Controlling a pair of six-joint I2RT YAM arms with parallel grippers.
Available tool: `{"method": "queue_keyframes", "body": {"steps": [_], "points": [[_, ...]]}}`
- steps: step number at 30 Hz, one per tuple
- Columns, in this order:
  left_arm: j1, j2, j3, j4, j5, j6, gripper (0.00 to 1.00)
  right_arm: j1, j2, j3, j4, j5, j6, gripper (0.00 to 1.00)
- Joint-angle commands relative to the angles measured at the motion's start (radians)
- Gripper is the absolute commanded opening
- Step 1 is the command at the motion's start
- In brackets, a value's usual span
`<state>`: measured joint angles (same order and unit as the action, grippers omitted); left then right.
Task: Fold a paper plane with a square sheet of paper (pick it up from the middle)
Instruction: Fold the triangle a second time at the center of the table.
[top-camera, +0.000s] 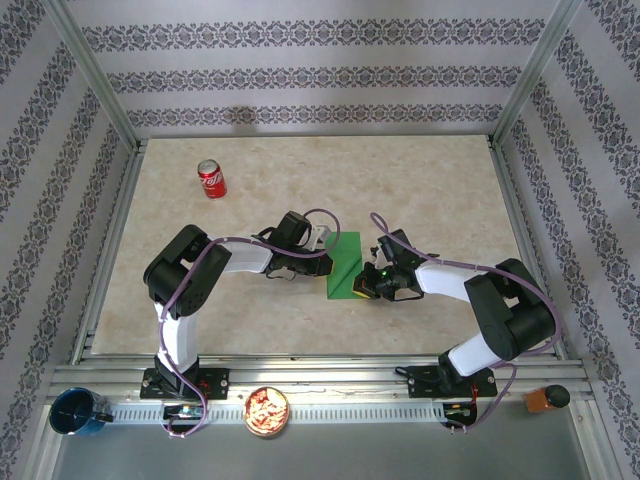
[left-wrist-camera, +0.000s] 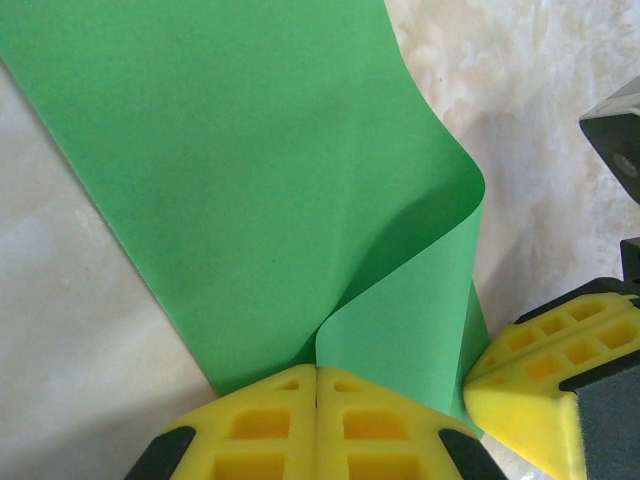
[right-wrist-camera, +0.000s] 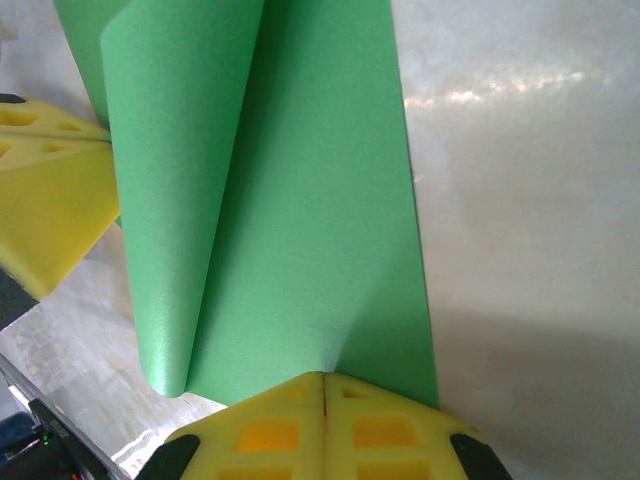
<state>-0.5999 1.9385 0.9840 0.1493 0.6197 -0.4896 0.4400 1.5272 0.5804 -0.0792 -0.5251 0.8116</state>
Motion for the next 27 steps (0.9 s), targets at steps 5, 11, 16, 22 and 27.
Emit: {"method": "queue_keyframes", "body": {"steps": [5, 11, 16, 22, 27], "points": [[0.012, -0.031, 0.012, 0.033, -0.014, 0.025, 0.04, -0.012, 0.003, 0.006, -0.050, 0.005, -0.015, 0.05], [0.012, -0.046, 0.004, 0.053, -0.018, 0.018, 0.04, -0.014, -0.001, -0.001, -0.050, 0.006, -0.015, 0.05], [0.012, -0.033, 0.015, 0.041, -0.015, 0.023, 0.04, -0.015, 0.000, 0.001, -0.051, 0.002, -0.017, 0.05], [0.012, -0.022, 0.018, 0.022, -0.026, 0.030, 0.04, -0.017, -0.001, -0.002, -0.049, 0.002, -0.017, 0.05], [0.012, -0.020, 0.020, 0.019, -0.032, 0.028, 0.04, -0.017, 0.001, -0.001, -0.047, -0.001, -0.017, 0.05]]}}
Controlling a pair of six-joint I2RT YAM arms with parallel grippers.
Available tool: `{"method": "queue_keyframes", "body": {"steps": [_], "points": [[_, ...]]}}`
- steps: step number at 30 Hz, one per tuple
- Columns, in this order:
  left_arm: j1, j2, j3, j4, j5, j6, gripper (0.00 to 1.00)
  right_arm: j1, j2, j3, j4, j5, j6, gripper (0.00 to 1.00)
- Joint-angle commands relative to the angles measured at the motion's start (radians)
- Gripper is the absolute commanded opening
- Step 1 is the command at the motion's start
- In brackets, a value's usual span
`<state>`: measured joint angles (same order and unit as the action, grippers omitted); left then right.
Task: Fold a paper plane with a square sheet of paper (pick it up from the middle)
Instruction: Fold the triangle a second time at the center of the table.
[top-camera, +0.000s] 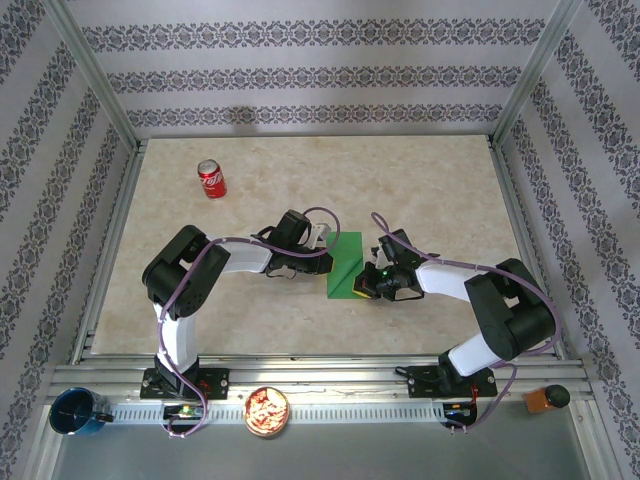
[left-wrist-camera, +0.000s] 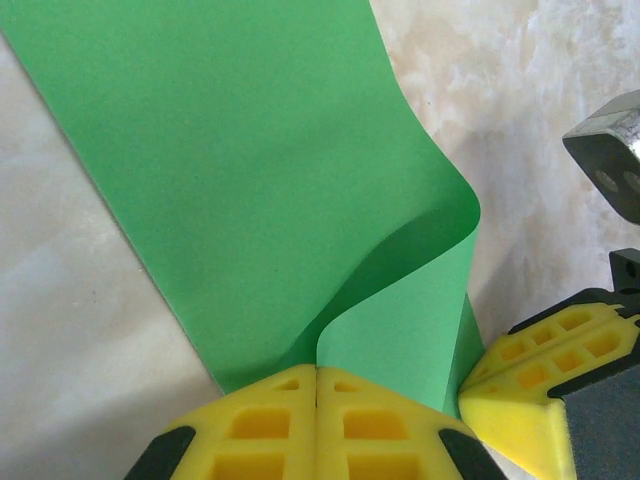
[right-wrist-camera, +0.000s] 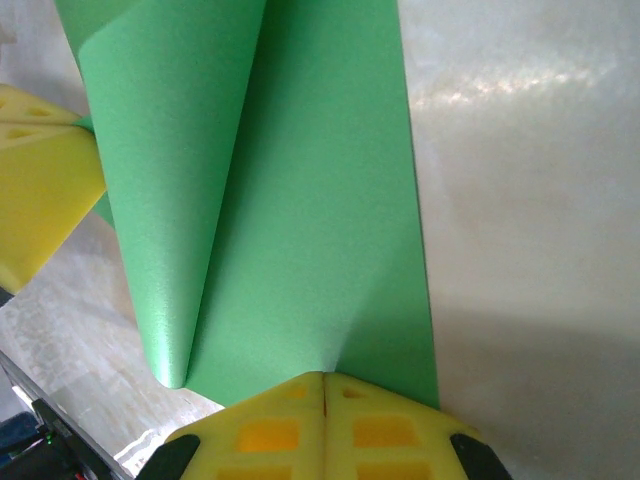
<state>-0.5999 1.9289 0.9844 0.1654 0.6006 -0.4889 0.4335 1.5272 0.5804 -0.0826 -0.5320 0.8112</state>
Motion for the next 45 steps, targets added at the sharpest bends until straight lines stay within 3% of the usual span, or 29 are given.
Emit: {"method": "queue_keyframes", "body": {"steps": [1, 23, 45], "points": [[0.012, -0.009, 0.021, 0.005, -0.013, 0.026, 0.04, -0.010, 0.001, -0.001, -0.044, 0.006, -0.017, 0.05], [0.012, 0.034, 0.041, 0.004, 0.043, 0.041, 0.04, -0.012, 0.005, -0.004, -0.043, 0.002, -0.020, 0.06], [0.012, 0.054, 0.088, -0.076, 0.012, 0.079, 0.04, -0.013, 0.003, -0.002, -0.049, -0.004, -0.024, 0.06]]}}
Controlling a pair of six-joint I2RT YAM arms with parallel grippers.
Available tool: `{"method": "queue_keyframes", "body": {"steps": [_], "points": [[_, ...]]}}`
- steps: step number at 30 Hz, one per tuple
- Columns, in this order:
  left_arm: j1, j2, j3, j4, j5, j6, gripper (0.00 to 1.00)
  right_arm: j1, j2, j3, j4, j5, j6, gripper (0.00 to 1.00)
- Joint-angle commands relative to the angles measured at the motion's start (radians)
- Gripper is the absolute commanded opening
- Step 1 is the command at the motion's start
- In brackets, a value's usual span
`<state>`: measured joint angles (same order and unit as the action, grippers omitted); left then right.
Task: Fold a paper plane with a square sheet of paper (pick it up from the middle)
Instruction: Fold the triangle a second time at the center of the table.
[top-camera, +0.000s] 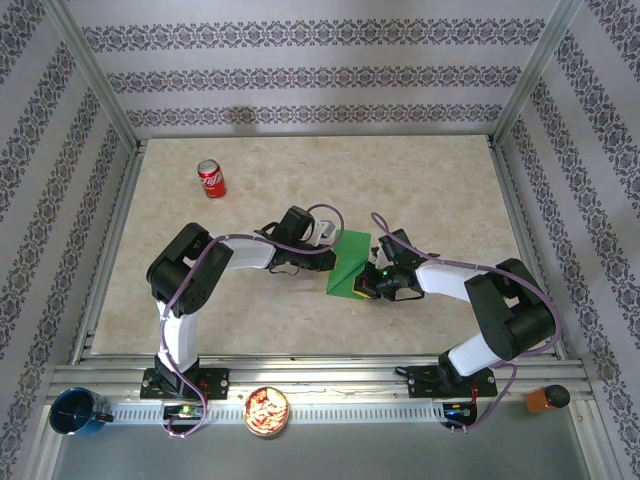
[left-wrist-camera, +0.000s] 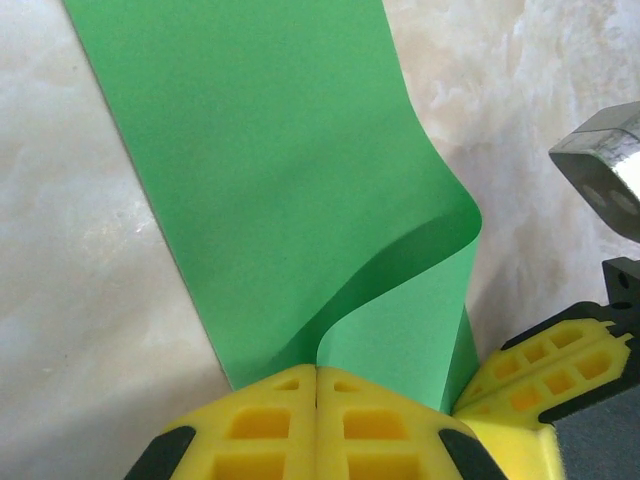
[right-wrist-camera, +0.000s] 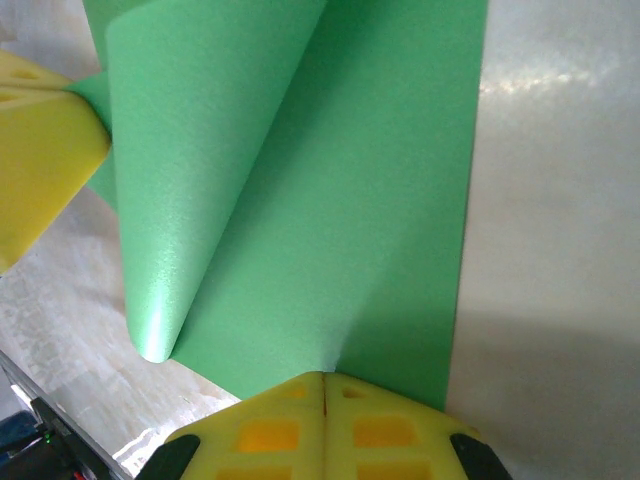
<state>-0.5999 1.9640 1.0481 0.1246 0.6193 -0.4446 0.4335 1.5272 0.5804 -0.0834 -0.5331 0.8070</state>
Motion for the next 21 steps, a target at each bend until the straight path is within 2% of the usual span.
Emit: {"method": "queue_keyframes", "body": {"steps": [1, 14, 21], "points": [[0.012, 0.021, 0.027, -0.034, -0.002, 0.034, 0.04, -0.013, 0.001, -0.002, -0.051, -0.002, -0.019, 0.06], [0.012, 0.051, 0.036, -0.035, 0.011, 0.043, 0.04, -0.013, 0.009, -0.002, -0.049, -0.008, -0.022, 0.07], [0.012, 0.059, 0.034, -0.033, 0.017, 0.043, 0.04, -0.017, -0.038, 0.006, 0.001, -0.044, 0.008, 0.11]]}}
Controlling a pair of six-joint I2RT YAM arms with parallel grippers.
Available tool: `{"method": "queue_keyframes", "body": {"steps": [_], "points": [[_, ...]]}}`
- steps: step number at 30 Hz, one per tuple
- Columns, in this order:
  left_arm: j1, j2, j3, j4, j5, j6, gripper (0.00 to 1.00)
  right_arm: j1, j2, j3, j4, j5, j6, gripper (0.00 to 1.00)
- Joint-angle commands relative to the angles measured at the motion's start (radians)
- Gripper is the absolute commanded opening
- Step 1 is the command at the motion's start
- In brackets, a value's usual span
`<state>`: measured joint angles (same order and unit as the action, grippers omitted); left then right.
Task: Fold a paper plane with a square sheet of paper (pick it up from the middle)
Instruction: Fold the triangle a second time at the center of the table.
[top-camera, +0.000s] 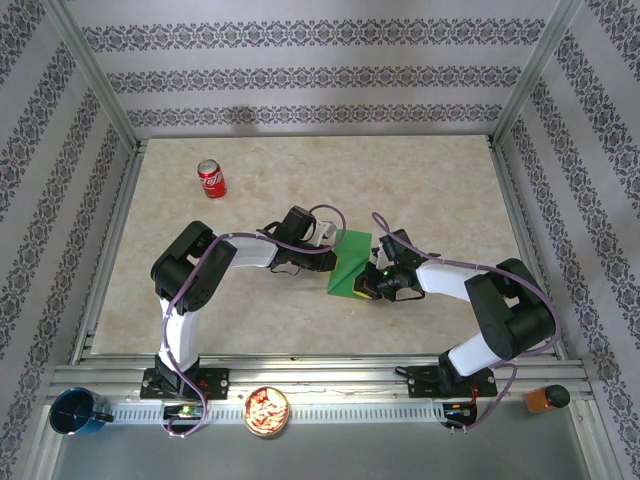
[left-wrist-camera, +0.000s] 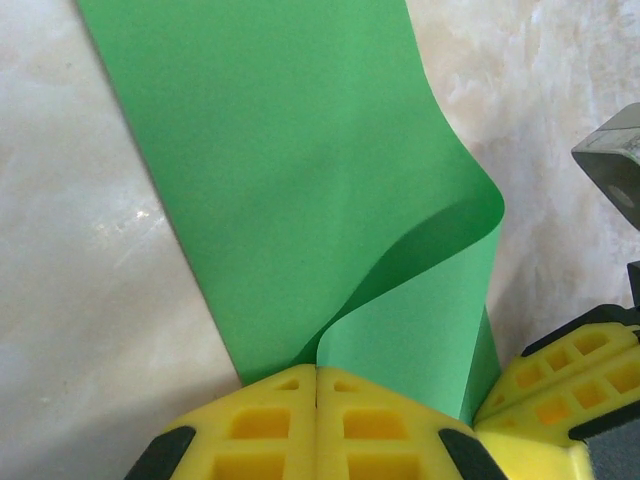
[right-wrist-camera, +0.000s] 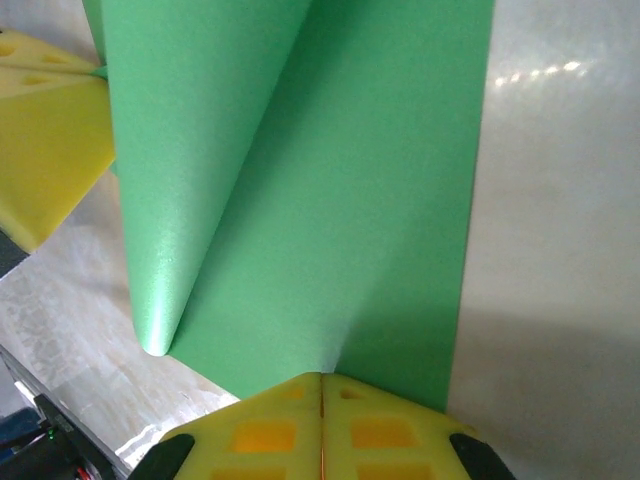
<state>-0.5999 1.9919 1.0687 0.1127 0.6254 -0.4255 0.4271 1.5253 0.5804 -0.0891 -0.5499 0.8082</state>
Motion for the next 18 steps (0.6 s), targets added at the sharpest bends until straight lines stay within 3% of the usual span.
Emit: {"method": "queue_keyframes", "body": {"steps": [1, 9, 18], "points": [[0.012, 0.033, 0.015, -0.023, 0.013, 0.025, 0.04, -0.013, -0.051, 0.011, 0.003, -0.023, 0.009, 0.11], [0.012, 0.039, 0.024, -0.033, 0.017, 0.026, 0.04, -0.058, -0.143, 0.025, 0.045, -0.022, 0.070, 0.10], [0.012, 0.048, 0.034, -0.042, 0.020, 0.032, 0.04, -0.027, -0.024, 0.076, 0.186, -0.033, 0.174, 0.03]]}}
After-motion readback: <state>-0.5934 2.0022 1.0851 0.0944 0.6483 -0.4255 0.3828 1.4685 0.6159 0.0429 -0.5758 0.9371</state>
